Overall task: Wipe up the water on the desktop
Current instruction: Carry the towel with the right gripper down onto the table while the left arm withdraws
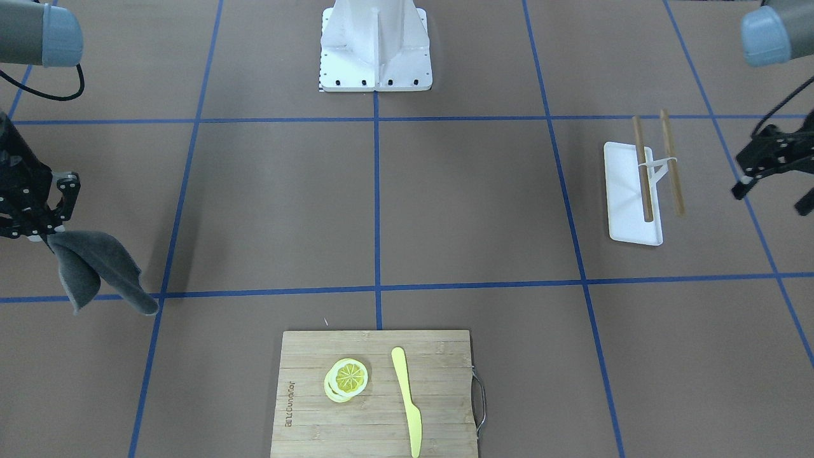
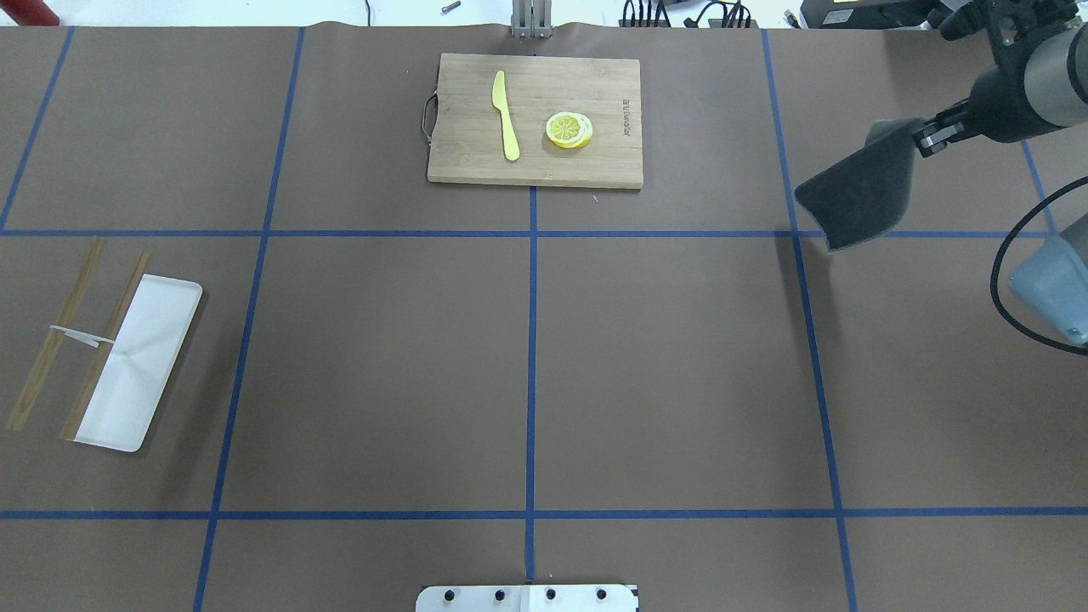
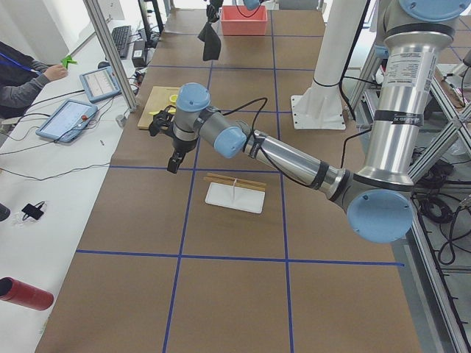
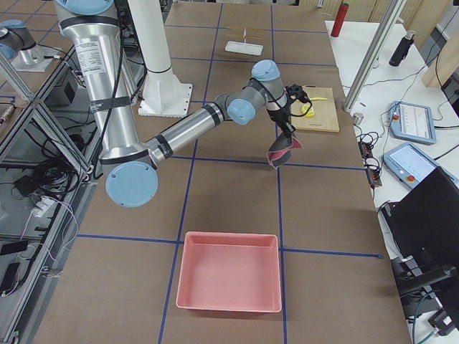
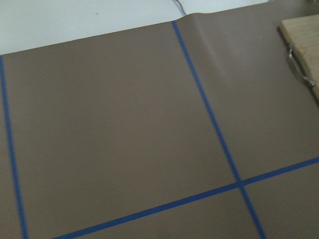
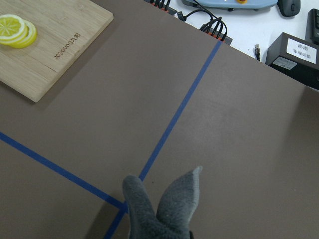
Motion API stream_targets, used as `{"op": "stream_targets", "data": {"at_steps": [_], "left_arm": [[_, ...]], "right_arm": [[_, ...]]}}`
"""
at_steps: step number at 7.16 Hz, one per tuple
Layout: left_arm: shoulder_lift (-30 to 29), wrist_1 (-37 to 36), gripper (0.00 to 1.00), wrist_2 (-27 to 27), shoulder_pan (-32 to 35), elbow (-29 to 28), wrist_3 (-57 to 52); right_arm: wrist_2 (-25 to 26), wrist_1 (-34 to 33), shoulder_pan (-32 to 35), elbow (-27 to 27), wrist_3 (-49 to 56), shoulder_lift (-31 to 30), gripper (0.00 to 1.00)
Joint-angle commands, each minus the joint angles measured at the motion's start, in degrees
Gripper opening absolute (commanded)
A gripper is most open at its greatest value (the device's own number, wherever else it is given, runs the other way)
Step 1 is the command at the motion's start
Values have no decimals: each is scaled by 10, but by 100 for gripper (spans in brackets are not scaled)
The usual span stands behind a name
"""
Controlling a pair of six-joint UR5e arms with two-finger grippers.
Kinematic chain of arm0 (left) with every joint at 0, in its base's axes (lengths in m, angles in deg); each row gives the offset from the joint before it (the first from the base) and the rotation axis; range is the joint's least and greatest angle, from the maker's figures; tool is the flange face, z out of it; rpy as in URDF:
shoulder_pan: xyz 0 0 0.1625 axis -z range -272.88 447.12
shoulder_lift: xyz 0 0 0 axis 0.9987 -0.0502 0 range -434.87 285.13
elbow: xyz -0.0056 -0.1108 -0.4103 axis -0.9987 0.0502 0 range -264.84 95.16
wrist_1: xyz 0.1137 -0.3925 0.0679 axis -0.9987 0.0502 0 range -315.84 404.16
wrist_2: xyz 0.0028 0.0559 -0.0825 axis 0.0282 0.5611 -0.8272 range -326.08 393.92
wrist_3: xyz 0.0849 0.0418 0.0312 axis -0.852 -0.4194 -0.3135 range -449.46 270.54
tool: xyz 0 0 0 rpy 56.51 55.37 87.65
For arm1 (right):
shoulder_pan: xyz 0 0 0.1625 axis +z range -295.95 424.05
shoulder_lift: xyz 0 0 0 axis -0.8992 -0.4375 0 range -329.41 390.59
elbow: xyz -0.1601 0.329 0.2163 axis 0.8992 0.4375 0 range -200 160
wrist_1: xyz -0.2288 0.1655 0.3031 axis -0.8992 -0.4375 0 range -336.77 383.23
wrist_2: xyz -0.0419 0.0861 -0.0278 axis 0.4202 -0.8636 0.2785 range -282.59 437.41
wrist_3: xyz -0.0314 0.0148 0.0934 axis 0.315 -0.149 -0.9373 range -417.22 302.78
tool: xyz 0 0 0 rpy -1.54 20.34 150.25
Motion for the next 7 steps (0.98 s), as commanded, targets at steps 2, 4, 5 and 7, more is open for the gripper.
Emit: {"op": "stream_targets", "data": {"at_steps": [2, 4, 5, 7], "left_arm": [[17, -241, 99, -2, 85, -52, -164], [71, -224, 99, 5, 126, -57, -169], [84, -224, 99, 6, 127, -52, -168], [84, -225, 99, 6, 127, -52, -168]], "right_arm": [[-6, -3, 5, -3, 0, -19, 0], [-22, -4, 5, -19, -1, -40, 0], [-35, -5, 4, -38, -3, -75, 0], [-37, -2, 3, -86, -6, -170, 0]]}}
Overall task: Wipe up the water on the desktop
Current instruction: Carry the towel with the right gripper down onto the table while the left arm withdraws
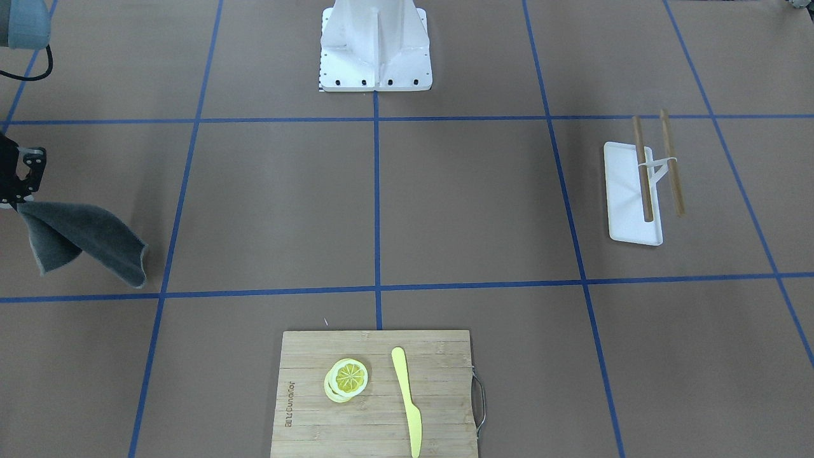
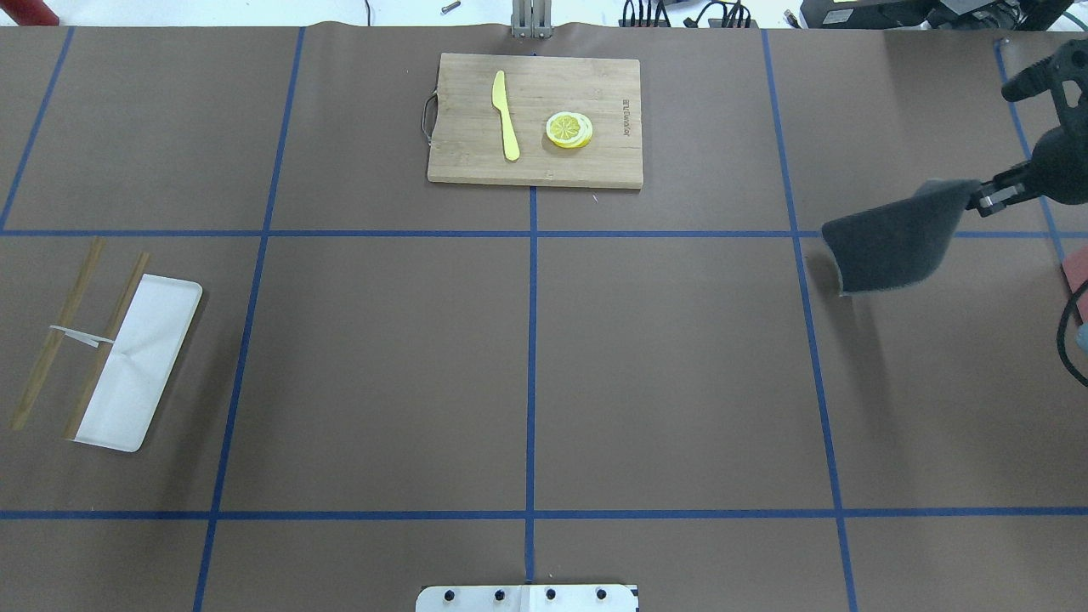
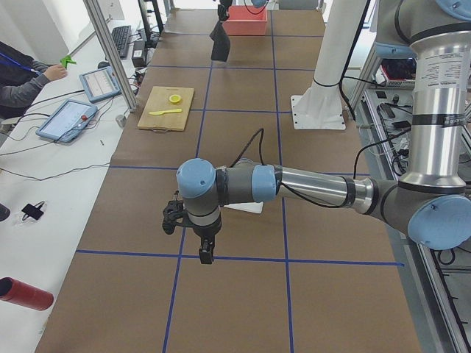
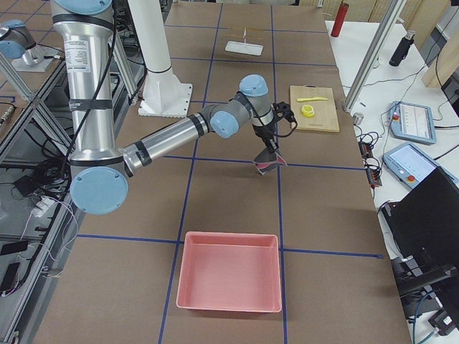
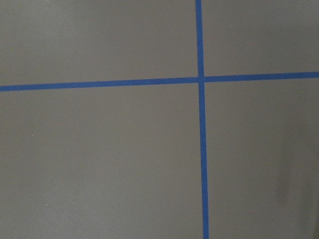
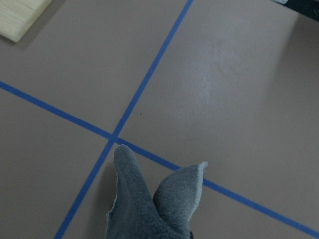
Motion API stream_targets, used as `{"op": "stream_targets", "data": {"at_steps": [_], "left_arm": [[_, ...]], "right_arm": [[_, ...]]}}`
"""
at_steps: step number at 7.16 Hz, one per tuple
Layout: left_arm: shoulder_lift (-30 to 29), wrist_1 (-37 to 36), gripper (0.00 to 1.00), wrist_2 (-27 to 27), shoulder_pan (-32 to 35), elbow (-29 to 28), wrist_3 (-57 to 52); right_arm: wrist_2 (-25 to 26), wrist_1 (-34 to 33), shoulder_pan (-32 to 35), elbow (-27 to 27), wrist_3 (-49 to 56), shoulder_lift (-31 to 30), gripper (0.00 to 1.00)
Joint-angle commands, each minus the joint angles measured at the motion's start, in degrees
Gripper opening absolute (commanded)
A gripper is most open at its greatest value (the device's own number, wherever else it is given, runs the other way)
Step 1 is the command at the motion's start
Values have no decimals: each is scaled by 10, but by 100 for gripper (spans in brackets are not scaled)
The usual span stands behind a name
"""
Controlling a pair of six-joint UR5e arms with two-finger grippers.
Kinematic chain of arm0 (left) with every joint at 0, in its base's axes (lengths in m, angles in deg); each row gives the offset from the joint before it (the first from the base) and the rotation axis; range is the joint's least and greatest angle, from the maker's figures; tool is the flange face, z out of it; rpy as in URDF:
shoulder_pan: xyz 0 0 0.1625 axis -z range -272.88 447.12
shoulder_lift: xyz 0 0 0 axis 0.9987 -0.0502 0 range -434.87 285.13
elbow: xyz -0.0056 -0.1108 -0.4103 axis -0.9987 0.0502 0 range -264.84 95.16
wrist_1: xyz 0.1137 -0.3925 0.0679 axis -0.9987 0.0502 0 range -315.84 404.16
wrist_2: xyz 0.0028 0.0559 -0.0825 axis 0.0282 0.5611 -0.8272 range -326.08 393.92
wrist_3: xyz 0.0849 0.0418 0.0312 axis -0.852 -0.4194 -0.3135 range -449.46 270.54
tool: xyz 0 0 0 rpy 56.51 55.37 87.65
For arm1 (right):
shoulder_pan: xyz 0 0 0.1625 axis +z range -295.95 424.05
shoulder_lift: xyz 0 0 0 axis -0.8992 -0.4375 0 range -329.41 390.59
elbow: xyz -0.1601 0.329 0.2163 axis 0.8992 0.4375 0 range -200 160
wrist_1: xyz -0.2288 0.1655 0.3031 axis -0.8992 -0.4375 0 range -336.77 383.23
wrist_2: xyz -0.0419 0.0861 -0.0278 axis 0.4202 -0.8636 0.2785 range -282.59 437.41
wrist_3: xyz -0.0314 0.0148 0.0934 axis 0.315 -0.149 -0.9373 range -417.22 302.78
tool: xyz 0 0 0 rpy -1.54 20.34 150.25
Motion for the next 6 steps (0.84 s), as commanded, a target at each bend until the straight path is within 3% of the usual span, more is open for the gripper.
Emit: {"op": "stream_targets", "data": {"at_steps": [1, 2, 4, 6], "left_arm": [[1, 0, 99, 0, 1, 0, 0], [1, 0, 99, -1, 1, 0, 0], [1, 0, 99, -1, 0, -1, 1], [1, 1, 99, -1, 0, -3, 2]], "right_arm": [[-4, 0, -26, -37, -13, -67, 0], [12, -1, -91, -30, -79, -69, 0], [98, -1, -218, -26, -217, -28, 0], [153, -20, -259, -17, -259, -18, 0]]}}
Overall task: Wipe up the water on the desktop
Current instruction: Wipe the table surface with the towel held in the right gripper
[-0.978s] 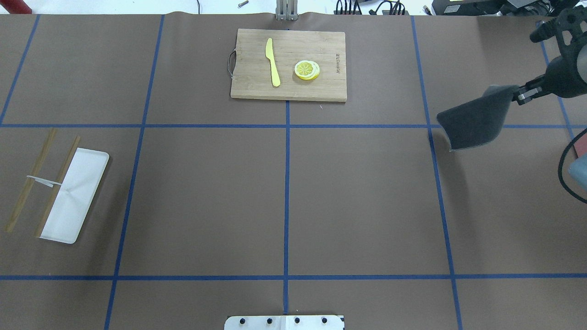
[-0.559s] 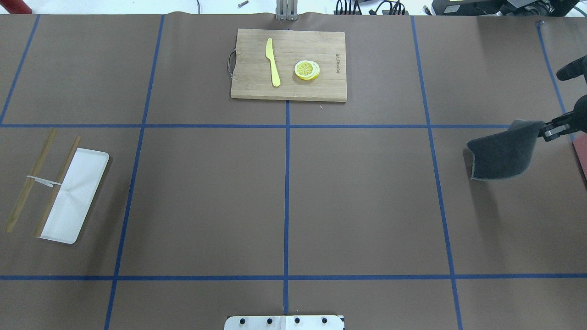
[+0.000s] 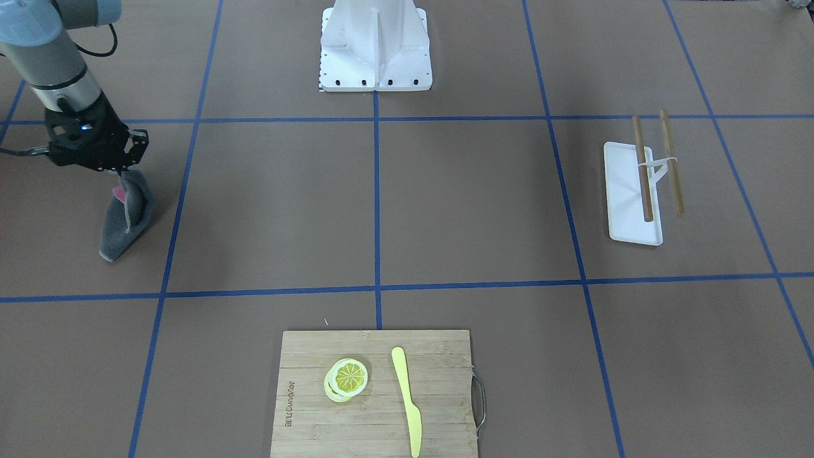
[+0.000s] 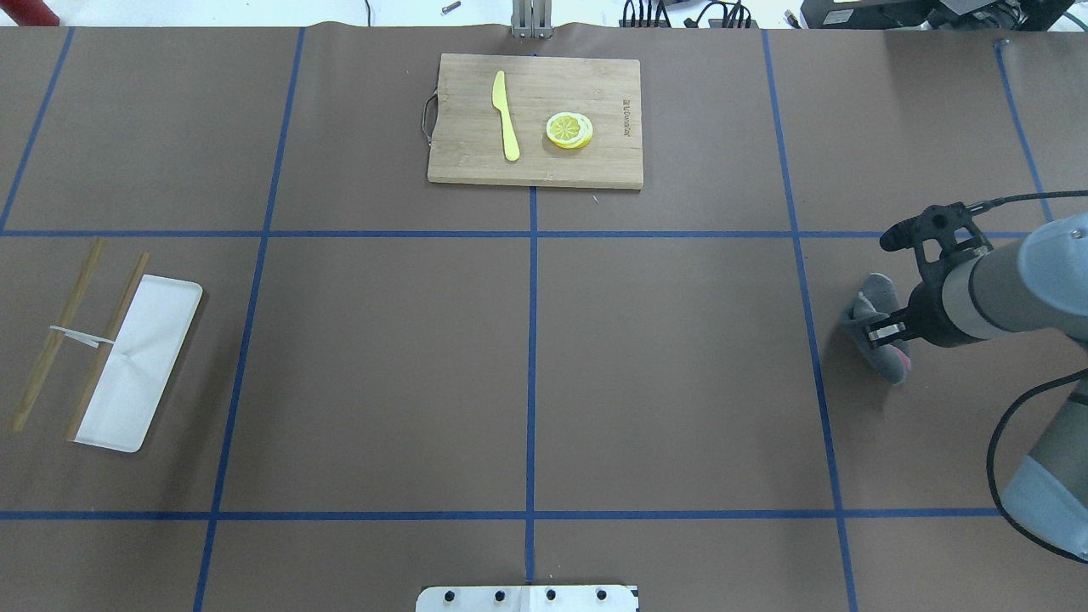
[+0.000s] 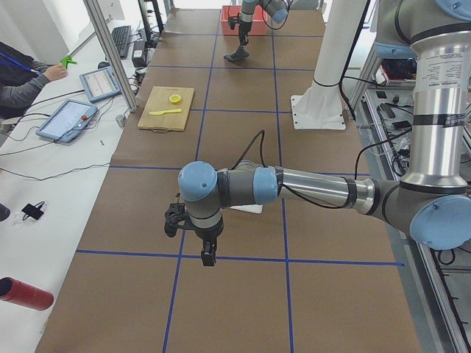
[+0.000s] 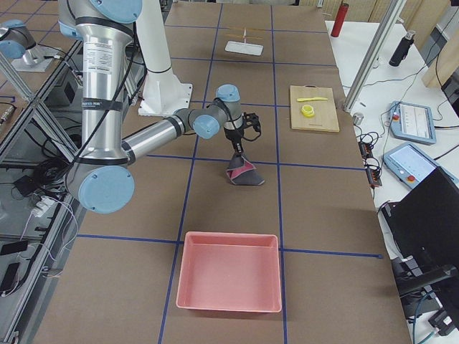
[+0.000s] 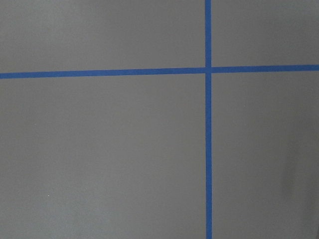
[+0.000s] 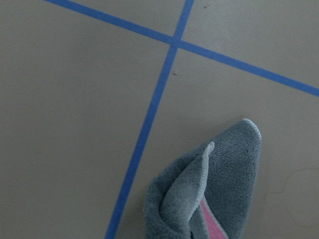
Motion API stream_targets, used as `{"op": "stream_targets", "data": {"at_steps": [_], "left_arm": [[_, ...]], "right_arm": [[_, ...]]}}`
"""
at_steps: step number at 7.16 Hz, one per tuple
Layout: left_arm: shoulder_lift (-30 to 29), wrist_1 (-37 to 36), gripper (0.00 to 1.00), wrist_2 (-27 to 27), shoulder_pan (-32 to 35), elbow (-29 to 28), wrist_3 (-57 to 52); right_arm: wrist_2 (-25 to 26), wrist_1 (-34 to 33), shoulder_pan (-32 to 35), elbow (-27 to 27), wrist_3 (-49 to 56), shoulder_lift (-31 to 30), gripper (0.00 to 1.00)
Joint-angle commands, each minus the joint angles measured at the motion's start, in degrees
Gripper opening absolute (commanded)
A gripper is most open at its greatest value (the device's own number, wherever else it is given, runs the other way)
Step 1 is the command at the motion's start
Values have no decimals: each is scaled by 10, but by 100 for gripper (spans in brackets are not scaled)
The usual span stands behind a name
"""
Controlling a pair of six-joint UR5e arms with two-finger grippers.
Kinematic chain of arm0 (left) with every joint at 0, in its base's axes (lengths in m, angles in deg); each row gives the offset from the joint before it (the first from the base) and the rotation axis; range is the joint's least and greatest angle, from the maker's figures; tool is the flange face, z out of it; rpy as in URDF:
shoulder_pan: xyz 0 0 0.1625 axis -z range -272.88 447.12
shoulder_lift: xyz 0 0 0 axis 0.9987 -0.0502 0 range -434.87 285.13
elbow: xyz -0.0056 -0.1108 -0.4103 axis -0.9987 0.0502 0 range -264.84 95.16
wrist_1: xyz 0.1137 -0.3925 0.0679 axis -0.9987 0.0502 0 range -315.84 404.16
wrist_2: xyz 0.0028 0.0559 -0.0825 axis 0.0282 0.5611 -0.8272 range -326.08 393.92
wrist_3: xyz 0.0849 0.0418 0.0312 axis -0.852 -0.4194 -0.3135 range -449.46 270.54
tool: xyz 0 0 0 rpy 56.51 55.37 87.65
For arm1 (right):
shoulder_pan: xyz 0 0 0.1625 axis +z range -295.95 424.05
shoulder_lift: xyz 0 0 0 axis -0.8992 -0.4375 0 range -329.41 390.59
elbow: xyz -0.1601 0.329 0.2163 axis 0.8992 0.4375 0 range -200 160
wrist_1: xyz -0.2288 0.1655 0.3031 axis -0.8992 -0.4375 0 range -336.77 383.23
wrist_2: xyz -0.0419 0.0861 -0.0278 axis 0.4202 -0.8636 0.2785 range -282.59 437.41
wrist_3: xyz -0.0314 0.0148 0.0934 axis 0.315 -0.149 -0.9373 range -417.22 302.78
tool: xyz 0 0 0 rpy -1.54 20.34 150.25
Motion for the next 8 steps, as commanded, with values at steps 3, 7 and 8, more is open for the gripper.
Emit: {"op": "stream_targets", "data": {"at_steps": [3, 7, 8], "left_arm": [[7, 0, 99, 0, -1, 1, -1], [7, 1, 99, -3, 0, 5, -1], [7, 1, 99, -3, 0, 5, -1]], "right_arm": [[83, -86, 7, 42, 99, -14, 0], [141, -77, 134, 126, 283, -87, 0], [145, -77, 138, 129, 279, -74, 0]]}}
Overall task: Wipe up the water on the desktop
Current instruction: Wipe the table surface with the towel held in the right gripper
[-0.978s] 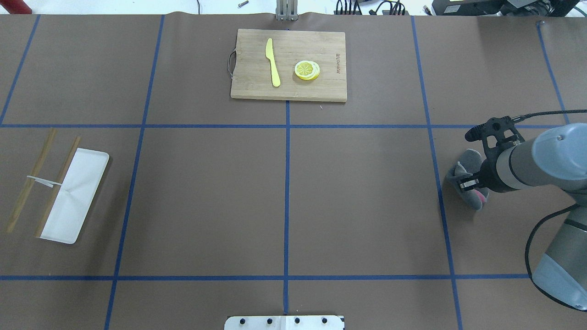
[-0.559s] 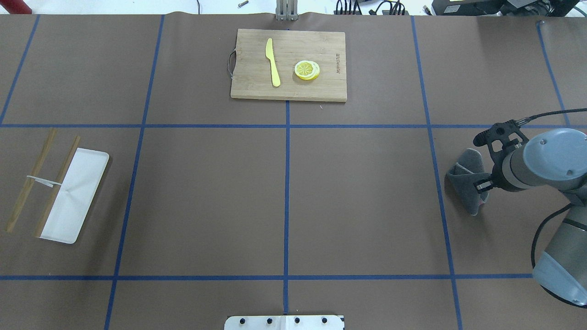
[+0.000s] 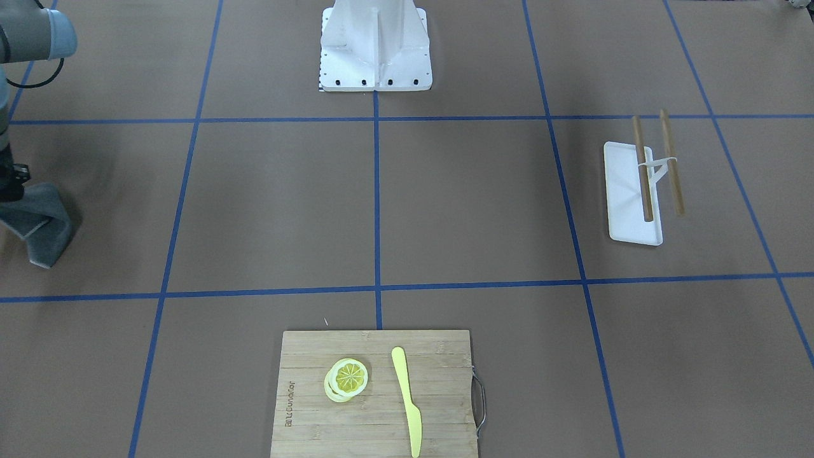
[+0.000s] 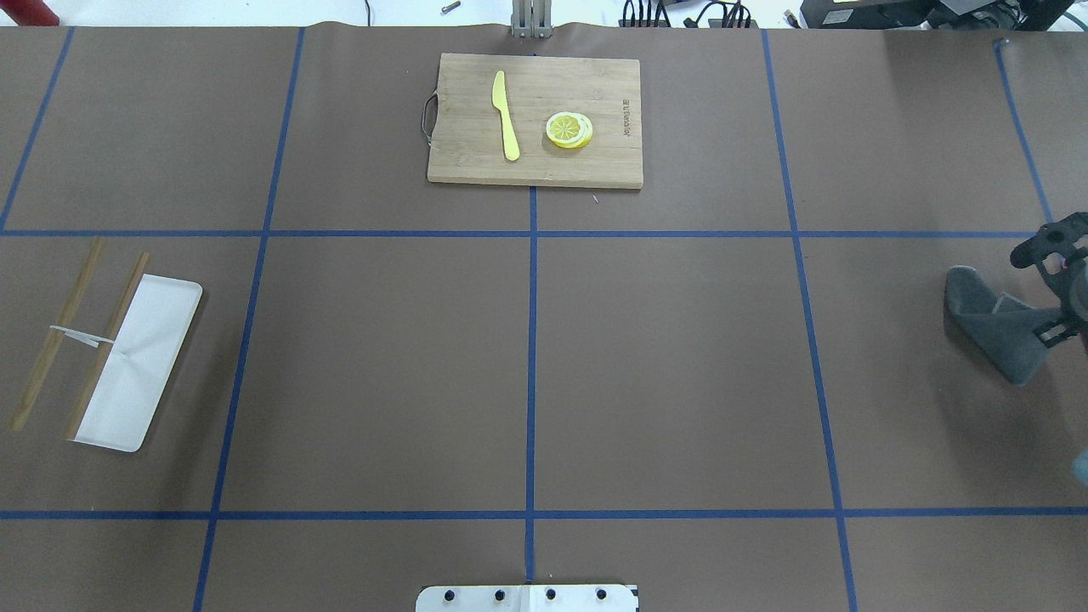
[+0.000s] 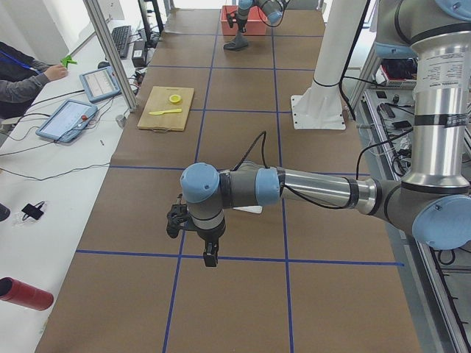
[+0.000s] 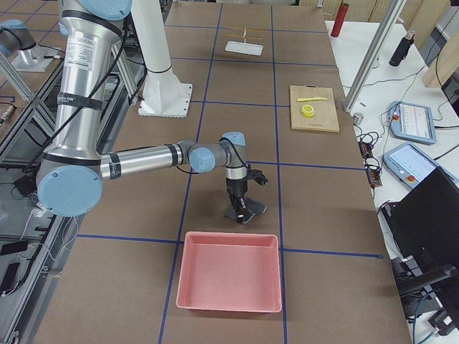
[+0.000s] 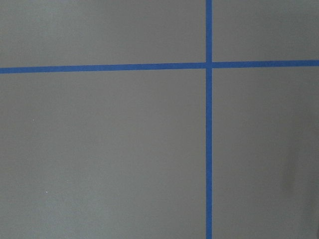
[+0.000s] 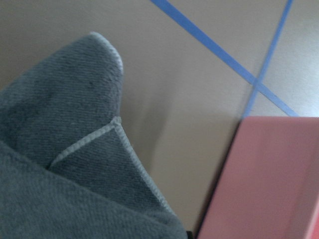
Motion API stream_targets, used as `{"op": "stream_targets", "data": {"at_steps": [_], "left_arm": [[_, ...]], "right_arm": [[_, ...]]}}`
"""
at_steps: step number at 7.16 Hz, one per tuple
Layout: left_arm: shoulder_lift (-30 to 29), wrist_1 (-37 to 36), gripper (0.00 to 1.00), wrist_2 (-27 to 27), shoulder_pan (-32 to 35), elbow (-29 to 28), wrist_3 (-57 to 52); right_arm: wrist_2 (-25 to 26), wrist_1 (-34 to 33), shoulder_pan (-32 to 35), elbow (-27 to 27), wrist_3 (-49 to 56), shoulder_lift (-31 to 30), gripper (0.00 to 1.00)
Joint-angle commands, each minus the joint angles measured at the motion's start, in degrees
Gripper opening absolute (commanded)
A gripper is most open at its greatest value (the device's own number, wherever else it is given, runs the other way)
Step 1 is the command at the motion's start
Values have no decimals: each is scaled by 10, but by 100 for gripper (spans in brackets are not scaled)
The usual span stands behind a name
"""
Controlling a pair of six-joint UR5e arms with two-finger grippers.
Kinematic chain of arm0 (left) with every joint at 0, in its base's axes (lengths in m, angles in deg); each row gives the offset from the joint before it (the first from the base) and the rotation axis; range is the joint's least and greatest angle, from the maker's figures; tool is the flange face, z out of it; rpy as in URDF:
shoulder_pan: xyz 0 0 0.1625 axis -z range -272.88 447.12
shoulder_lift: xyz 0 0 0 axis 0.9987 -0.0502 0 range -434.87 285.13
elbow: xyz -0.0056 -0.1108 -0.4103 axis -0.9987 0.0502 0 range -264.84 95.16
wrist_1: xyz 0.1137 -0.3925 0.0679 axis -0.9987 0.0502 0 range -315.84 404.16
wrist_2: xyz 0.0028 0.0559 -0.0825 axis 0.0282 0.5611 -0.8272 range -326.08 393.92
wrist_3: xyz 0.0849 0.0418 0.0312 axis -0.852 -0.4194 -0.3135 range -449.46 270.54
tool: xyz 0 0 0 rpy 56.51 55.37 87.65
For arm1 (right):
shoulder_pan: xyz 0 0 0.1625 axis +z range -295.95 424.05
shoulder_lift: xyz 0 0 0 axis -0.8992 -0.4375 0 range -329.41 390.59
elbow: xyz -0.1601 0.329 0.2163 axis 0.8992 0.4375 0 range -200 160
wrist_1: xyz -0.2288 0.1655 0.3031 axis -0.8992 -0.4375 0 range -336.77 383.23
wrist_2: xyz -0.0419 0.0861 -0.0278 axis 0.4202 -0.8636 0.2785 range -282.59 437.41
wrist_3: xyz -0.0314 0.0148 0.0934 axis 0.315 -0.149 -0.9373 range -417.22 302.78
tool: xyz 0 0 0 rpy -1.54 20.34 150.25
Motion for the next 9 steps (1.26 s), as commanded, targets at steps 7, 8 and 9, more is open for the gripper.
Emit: {"op": "stream_targets", "data": {"at_steps": [7, 8, 9], "left_arm": [[-1, 0, 99, 0, -1, 0, 1], [-1, 1, 99, 0, -2, 0, 2], [-1, 1, 99, 0, -2, 0, 2]], "right_arm": [[-93, -11, -153, 30, -316, 302, 0], [-92, -10, -180, 25, -371, 329, 0], [-87, -11, -194, 1, -381, 317, 0]]}}
